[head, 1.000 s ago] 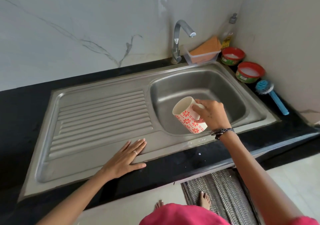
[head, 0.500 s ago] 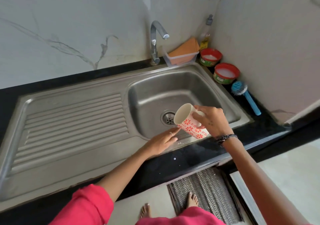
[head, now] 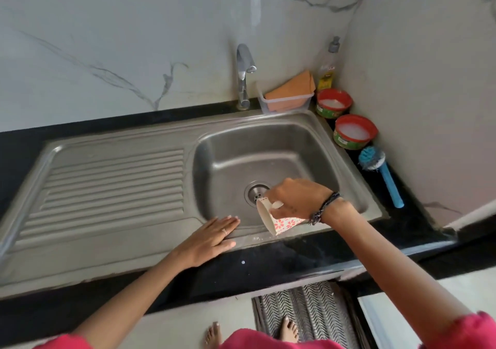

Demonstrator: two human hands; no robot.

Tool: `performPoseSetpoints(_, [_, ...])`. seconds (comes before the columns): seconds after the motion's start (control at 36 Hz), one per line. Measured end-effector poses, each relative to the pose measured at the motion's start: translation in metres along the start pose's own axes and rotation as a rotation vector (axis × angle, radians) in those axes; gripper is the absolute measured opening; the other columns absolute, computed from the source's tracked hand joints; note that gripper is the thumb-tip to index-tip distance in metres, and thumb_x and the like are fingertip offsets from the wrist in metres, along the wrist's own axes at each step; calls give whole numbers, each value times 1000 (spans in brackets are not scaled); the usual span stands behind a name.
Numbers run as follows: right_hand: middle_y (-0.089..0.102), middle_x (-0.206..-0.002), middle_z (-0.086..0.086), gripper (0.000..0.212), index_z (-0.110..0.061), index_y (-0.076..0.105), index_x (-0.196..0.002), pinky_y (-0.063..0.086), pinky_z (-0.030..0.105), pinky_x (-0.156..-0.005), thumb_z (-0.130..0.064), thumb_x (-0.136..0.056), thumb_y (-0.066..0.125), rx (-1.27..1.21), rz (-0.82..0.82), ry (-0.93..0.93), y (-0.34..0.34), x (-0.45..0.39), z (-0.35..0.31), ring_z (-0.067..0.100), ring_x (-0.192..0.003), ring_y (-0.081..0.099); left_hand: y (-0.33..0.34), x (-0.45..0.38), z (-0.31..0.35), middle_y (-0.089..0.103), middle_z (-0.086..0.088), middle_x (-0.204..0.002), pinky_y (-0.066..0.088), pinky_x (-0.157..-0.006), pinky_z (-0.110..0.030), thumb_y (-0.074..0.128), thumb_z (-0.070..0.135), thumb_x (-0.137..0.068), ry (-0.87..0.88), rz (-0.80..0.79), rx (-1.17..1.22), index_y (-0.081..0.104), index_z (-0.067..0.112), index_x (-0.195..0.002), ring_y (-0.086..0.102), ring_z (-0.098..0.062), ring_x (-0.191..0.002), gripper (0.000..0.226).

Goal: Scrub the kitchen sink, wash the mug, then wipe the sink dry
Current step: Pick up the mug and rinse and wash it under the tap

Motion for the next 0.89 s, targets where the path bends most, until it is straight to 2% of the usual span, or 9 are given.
performPoseSetpoints(0.14, [64, -108, 8, 28, -12, 62, -104, 46, 30, -71, -32, -89, 51, 55, 14, -69, 2, 3, 4, 29, -95, 63, -5, -32, 50, 10, 8, -157, 1, -114, -19, 28, 43, -100, -50, 4, 65, 14, 22, -150, 6, -2, -143, 55])
performPoseSetpoints(0.25, [65, -110, 7, 33, -13, 61, -113, 50, 32, -76, -33, -91, 48, 25, 67, -40, 5, 12, 21, 28, -97, 63, -11, -62, 90, 49, -1, -138, 36, -98, -31, 32, 41, -99, -73, 35, 143, 43, 18, -135, 47, -21, -123, 44])
performPoseSetpoints(0.33, [64, -116, 4, 37, -16, 57, -121, 49, 34, -82, -37, -93, 46, -52, 139, 27, 6, 22, 42, 26, -104, 61, -10, -79, 112, 56, -11, -126, 43, -88, -37, 28, 40, -101, -140, 49, 142, 44, 14, -131, 55, -30, -109, 43])
performPoseSetpoints(0.47, [65, -116, 6, 39, -18, 57, -123, 49, 39, -85, -40, -92, 46, -189, 244, 164, 12, 44, 79, 28, -106, 60, -16, -96, 125, 42, -11, -143, 40, -97, -38, 24, 26, -103, -192, 35, 234, 35, 12, -139, 46, -29, -124, 41])
performPoseSetpoints(0.56, [66, -113, 7, 37, -17, 58, -120, 50, 38, -80, -38, -91, 48, -203, 260, 217, 15, 53, 94, 28, -101, 61, -27, -88, 108, 33, 1, -151, 28, -109, -33, 19, 45, -101, -219, 52, 305, 30, 22, -145, 33, -18, -137, 51])
performPoseSetpoints(0.67, [65, -114, 6, 39, -19, 57, -122, 49, 36, -77, -39, -90, 47, -153, 225, 218, 15, 57, 101, 28, -101, 61, -20, -63, 62, 18, 12, -155, 16, -118, -35, 14, 67, -88, -200, -75, 214, 13, 37, -147, 16, -8, -143, 66])
performPoseSetpoints(0.75, [65, -113, 7, 38, -16, 59, -120, 50, 36, -79, -37, -90, 48, -106, 173, 199, 14, 56, 101, 28, -101, 62, -12, -39, 39, 18, 10, -155, 14, -118, -31, 5, 91, -62, -190, -155, 143, 11, 36, -148, 17, -6, -143, 102])
performPoseSetpoints(0.81, [65, -115, 7, 39, -16, 58, -121, 51, 36, -81, -37, -90, 48, -59, 129, 173, 14, 54, 97, 28, -102, 62, -6, -32, 38, 17, 7, -156, 14, -118, -31, 0, 94, -57, -168, -148, 72, 11, 31, -149, 17, -9, -143, 112])
performPoseSetpoints(0.89, [62, -120, 6, 39, -17, 56, -124, 48, 35, -83, -37, -91, 48, 19, 77, 138, 15, 51, 91, 27, -106, 61, -3, -41, 51, 23, 5, -155, 16, -117, -30, 18, 79, -79, -167, -47, 74, 17, 28, -149, 21, -10, -142, 86])
Point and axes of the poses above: each hand's wrist, its own x-axis away from the middle knuckle, its own y-axis out of the palm, z = x × y, the point moved 5 cm from there along -x, towards the middle knuckle
